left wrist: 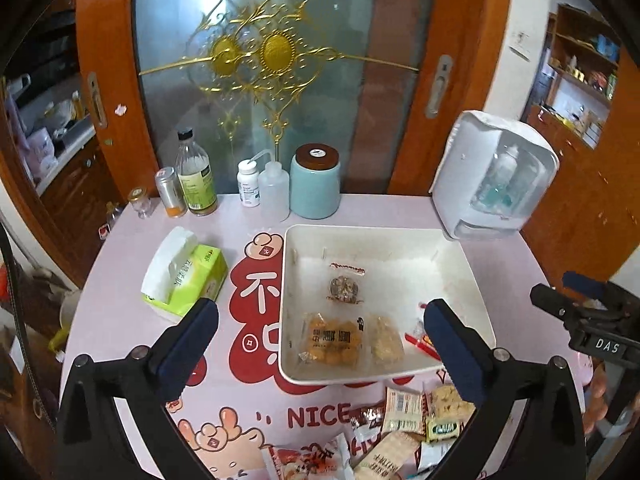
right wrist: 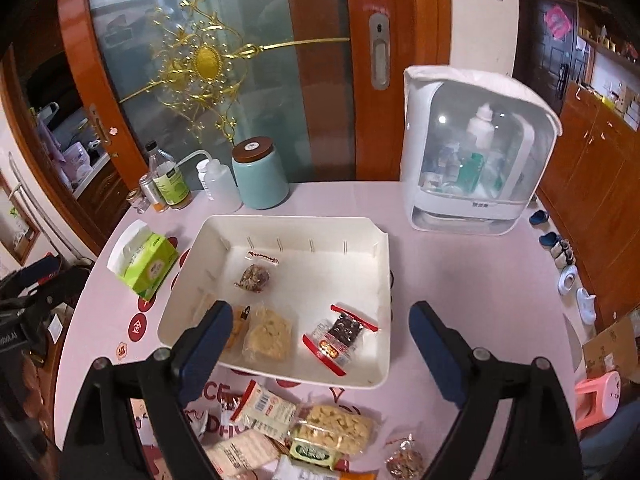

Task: Organize snacks
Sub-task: 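Carry the cookie pack and bread pack into the white tray and release, then move both tools back over the remaining snack pile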

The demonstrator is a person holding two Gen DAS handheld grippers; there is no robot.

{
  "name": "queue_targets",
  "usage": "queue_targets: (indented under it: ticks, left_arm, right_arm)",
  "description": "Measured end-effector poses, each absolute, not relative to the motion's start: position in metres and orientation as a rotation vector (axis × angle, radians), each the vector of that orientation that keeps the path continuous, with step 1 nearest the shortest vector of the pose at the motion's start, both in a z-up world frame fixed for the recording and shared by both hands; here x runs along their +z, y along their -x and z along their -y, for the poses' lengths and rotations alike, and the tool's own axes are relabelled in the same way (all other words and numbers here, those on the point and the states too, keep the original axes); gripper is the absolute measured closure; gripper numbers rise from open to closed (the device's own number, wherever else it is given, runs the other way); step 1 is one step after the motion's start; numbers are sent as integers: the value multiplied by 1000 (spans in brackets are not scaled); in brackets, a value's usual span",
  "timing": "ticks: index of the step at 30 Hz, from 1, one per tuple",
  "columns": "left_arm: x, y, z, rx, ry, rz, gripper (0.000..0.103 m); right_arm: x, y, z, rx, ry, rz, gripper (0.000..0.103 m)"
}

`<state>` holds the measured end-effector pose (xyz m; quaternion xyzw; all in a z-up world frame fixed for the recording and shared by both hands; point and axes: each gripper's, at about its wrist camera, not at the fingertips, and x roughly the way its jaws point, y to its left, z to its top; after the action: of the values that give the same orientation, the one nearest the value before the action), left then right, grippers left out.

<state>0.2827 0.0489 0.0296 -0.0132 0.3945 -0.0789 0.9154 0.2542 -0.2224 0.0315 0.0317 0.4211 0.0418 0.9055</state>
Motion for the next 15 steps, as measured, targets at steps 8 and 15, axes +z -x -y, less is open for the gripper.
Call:
queue_targets:
  ticks: [8,15]
  left_arm:
    - [42,-252,-47,-177,27,-833,1]
    - [40,-226,-45,-196,30,-844,1]
  right_arm:
    - [44,-204,228,96,27,-789,13]
    - [39,-172,244,136,50,-841,13]
